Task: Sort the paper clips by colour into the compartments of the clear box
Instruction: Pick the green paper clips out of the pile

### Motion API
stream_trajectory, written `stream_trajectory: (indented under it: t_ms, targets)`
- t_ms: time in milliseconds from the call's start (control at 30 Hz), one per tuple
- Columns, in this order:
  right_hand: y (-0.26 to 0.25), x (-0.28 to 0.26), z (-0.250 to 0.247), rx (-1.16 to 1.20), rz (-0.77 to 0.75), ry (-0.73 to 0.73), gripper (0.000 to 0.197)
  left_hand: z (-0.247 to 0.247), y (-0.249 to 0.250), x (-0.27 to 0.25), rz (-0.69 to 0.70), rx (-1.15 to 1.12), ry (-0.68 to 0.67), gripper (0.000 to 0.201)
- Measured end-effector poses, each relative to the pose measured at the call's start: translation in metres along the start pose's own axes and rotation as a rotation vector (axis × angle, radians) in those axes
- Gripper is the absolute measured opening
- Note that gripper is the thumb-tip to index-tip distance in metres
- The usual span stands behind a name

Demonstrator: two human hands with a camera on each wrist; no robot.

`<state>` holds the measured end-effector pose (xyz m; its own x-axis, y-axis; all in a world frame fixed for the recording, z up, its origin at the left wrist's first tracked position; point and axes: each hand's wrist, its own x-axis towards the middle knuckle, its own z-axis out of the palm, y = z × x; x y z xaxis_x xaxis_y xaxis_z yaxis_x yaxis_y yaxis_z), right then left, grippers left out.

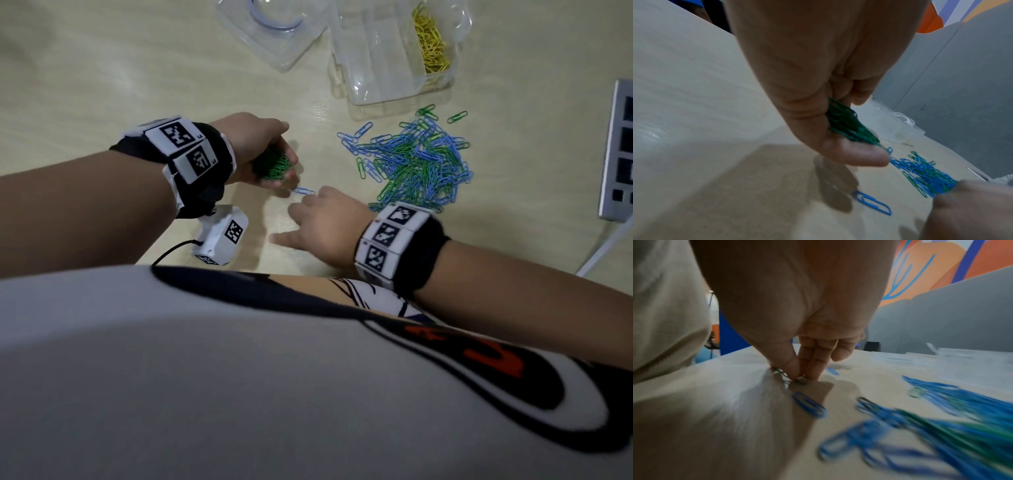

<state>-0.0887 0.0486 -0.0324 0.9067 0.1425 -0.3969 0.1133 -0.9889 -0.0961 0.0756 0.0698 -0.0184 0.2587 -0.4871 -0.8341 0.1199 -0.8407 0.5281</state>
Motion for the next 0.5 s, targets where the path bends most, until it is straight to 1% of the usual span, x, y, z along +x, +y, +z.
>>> stream_trajectory:
  t_ms: [33, 133, 200, 267, 367, 500]
  targets:
    - [0.007, -0.007, 0.0, 0.012, 0.044, 0.004, 0.048, 0.0, 0.0, 0.0, 0.001, -0.002, -0.005, 0.05]
    - [0.025, -0.024, 0.006, 0.081, 0.222, 0.041, 0.039, 0.004, 0.001, 0.003, 0.006, -0.023, -0.025, 0.049]
    - [0.027, -0.03, 0.012, 0.167, 0.308, 0.063, 0.039, 0.009, 0.003, 0.004, 0.006, -0.036, -0.048, 0.049]
    - [0.022, -0.027, 0.014, 0.236, 0.359, 0.084, 0.036, 0.015, 0.004, 0.004, 0.004, -0.048, -0.075, 0.049]
    - [0.015, -0.019, 0.015, 0.257, 0.425, 0.091, 0.029, 0.022, 0.006, 0.005, -0.012, -0.05, -0.11, 0.049]
    - [0.015, -0.019, 0.016, 0.276, 0.492, 0.112, 0.024, 0.027, 0.008, 0.008, -0.023, -0.035, -0.129, 0.049]
